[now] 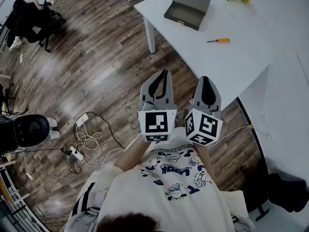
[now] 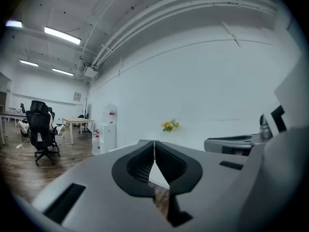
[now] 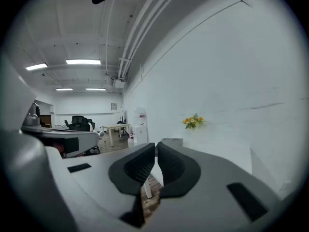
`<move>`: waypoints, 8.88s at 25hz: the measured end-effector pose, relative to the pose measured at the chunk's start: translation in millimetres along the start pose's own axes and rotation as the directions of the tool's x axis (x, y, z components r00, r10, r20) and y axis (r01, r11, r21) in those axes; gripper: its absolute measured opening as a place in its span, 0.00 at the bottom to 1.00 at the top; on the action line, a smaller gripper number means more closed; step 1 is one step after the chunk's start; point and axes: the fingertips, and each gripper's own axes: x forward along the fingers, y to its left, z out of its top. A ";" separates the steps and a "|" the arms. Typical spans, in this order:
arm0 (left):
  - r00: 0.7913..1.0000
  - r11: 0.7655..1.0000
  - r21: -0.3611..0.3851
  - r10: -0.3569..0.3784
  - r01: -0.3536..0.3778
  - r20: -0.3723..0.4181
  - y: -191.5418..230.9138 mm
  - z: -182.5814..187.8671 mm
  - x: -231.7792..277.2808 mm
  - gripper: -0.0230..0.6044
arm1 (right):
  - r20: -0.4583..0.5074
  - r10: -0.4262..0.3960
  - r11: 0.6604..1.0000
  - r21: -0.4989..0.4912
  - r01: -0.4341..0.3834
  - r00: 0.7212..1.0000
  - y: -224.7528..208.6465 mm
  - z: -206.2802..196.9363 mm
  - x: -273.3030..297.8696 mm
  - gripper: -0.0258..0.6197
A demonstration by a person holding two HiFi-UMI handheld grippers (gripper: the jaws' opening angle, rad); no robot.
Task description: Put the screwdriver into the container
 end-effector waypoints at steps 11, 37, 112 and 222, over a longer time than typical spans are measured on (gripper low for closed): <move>1.000 1.000 0.006 0.003 -0.003 -0.001 -4.1 3.0 7.3 0.07 | -0.004 0.002 1.000 0.005 -0.002 1.000 -7.4 0.6 5.9 0.10; 0.998 0.999 0.004 0.051 -0.051 -0.020 -26.9 -9.9 44.0 0.07 | -0.025 0.022 0.998 0.062 -0.020 0.999 -45.1 -11.3 36.4 0.10; 0.913 0.959 -0.012 -0.275 0.285 -0.302 8.9 -67.4 437.5 0.07 | -0.319 -0.396 0.892 0.090 0.444 0.861 -189.9 -71.0 340.1 0.10; 0.928 0.995 -0.092 -0.077 0.047 -0.365 69.4 -104.6 450.2 0.07 | -0.444 -0.245 0.960 0.014 0.280 0.862 -182.6 -94.5 426.5 0.20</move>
